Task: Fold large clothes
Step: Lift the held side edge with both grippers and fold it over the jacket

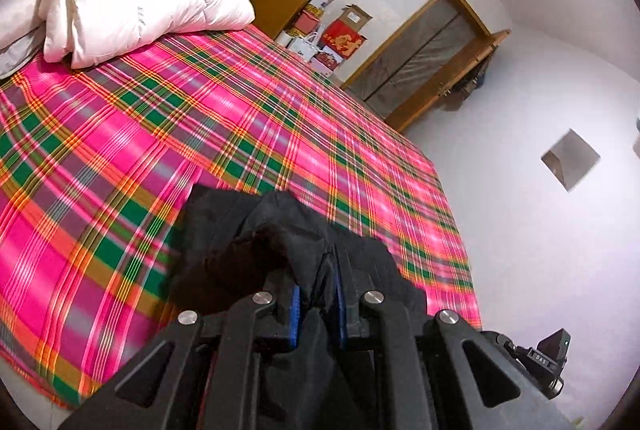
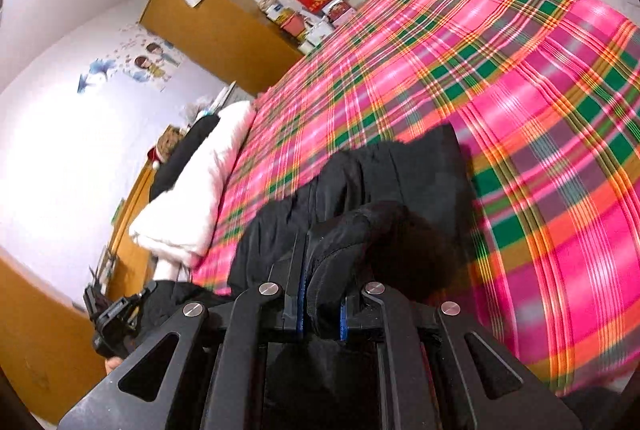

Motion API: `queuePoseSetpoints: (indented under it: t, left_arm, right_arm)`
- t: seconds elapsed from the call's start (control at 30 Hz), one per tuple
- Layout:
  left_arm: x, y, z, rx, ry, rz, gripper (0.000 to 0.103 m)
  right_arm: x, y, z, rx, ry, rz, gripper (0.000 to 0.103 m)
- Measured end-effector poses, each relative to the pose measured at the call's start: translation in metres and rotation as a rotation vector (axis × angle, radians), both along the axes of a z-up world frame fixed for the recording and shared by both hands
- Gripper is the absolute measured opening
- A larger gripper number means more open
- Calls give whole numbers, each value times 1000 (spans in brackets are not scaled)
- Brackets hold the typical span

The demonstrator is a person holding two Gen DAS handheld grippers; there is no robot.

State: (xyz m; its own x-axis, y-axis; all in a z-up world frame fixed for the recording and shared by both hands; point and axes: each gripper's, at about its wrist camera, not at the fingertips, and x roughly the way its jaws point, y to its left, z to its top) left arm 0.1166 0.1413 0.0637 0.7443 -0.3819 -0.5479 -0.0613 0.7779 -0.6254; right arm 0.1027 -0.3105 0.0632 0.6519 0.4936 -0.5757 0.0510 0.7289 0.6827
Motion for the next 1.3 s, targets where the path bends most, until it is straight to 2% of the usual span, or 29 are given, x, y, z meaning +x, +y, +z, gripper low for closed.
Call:
queuePoseSetpoints:
  t: [0.17,0.27,0.4,0.5,0.67,0.8,0.87,0.9,0.93,0.97,1.0,1.03,1.2,1.3]
  left_arm:
    - [69,0,-15,17,52,30,14]
    - [110,1,-38,25,103,49,14]
    - [157,2,-80,43,172,75,16]
    - [175,0,-108,24,181,97,20]
    - [179,-12,-134,58,123,109,25]
    - [184,-10,-137,50,143,106,27]
    - [183,-6,-129,28,130,107,36]
    - [181,-5,-125,15,113,113,39]
    - [177,-2,-120,-2,93,122,46]
    - [174,0,-116,-16,76,128,53]
    - [172,2,-112,-24,63,132,55]
    - [170,3,-109,-23,51,136,57]
    - [162,12,-96,-39,27,169,57]
    - [152,22,-81,-5,-36,230,64]
  right_arm:
    - [78,-2,-17,-8,75,-29,11]
    - [124,-1,-39,-24,147,-40,12]
    - [176,-1,-85,-24,261,-53,14]
    - [193,-4,-116,1,314,-84,17]
    - [195,-3,-136,23,303,-96,20]
    - [193,-4,-130,30,284,-102,23]
    - [191,-3,-118,37,262,-117,29]
    - [188,-4,-108,44,236,-120,36]
    - [186,-4,-100,55,212,-119,47]
    - [184,-4,-92,66,189,-115,54]
    - [181,-4,-85,68,169,-112,64]
    - [180,-3,-81,62,159,-111,67]
    - [164,4,-55,6,79,-120,67]
    - [159,7,-51,11,40,-130,69]
